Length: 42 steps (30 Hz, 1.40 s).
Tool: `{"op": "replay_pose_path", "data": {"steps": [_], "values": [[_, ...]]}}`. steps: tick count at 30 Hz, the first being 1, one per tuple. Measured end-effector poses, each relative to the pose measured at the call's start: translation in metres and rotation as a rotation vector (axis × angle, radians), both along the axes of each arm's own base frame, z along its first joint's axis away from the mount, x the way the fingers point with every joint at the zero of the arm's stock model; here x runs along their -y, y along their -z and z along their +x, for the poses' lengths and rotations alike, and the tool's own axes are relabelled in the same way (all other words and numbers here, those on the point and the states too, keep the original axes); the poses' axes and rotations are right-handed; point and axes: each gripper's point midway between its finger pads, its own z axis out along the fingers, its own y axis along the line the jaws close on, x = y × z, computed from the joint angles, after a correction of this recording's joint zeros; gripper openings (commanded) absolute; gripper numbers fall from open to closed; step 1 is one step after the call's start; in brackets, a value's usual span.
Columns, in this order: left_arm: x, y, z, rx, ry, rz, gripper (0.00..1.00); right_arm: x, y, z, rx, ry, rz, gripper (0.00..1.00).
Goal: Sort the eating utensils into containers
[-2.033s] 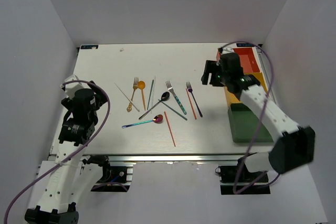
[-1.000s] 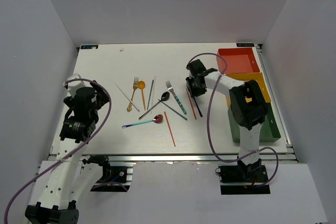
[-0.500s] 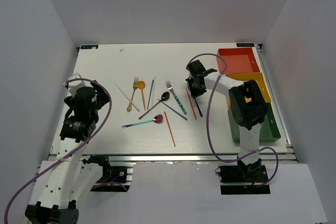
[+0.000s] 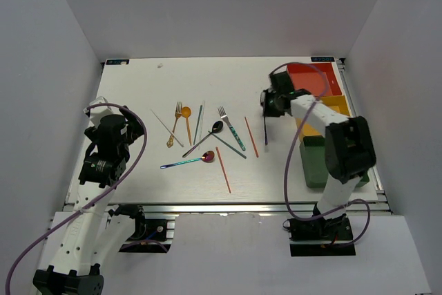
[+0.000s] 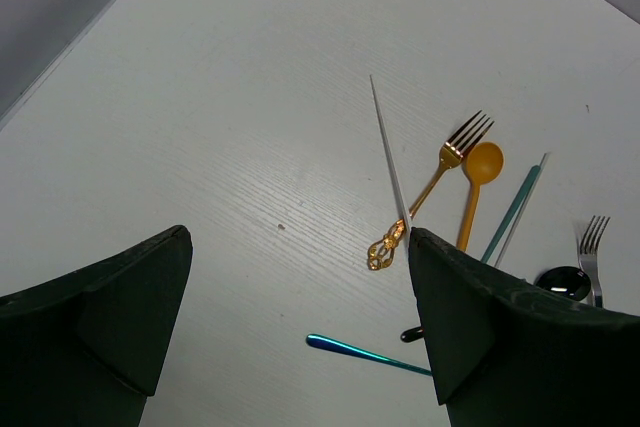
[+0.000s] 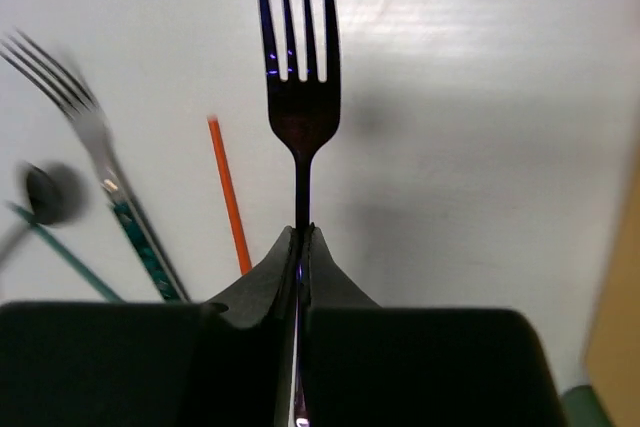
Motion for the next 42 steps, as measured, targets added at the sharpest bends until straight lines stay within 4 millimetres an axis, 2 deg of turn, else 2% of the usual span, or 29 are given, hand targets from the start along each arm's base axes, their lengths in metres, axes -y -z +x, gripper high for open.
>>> {"op": "replay_pose_path", "data": {"steps": [3,6,7,9,11,13,17,21,26,29,34,37,38,39,41,42], "values": [[0.0,0.0,0.0,0.0,0.002,-0.001,0.98,0.031,-0.061,0.033,0.143,0.149,0.17,0.0],[0.0,0.0,0.0,0.0,0.003,-0.001,0.98,0.075,-0.12,0.072,0.313,0.313,0.336,0.0],[0.001,0.0,0.0,0.0,0.003,-0.001,0.98,0.09,-0.131,0.082,0.348,0.365,0.375,0.0],[0.001,0.0,0.0,0.0,0.005,-0.002,0.98,0.118,-0.14,0.103,0.39,0.468,0.435,0.0],[0.001,0.0,0.0,0.001,0.006,-0.003,0.98,0.14,-0.134,0.125,0.396,0.561,0.481,0.0],[0.001,0.0,0.0,0.001,0.008,-0.003,0.98,0.16,-0.12,0.145,0.378,0.638,0.506,0.0],[0.003,0.0,0.0,-0.001,0.018,-0.005,0.98,0.192,-0.087,0.183,0.349,0.736,0.517,0.0],[0.004,0.0,0.001,0.0,0.026,-0.006,0.98,0.215,-0.068,0.212,0.338,0.784,0.516,0.0],[0.005,-0.001,0.002,0.004,0.031,-0.009,0.98,0.222,-0.067,0.229,0.344,0.784,0.515,0.0],[0.006,0.0,0.002,0.001,0.036,-0.009,0.98,0.222,-0.073,0.232,0.36,0.772,0.513,0.0],[0.007,0.001,0.003,-0.004,0.041,-0.011,0.98,0.22,-0.07,0.232,0.357,0.755,0.497,0.02],[0.007,0.001,0.003,-0.005,0.044,-0.011,0.98,0.22,-0.066,0.231,0.355,0.753,0.488,0.19],[0.008,0.001,0.003,-0.005,0.044,-0.012,0.98,0.22,-0.064,0.23,0.353,0.753,0.485,0.37],[0.008,0.001,0.003,-0.006,0.044,-0.012,0.98,0.22,-0.06,0.228,0.344,0.757,0.485,0.46],[0.008,0.001,0.003,-0.006,0.044,-0.012,0.98,0.221,-0.051,0.224,0.329,0.762,0.469,0.59],[0.008,0.001,0.003,-0.006,0.044,-0.012,0.98,0.222,-0.049,0.222,0.322,0.768,0.465,0.62]]}}
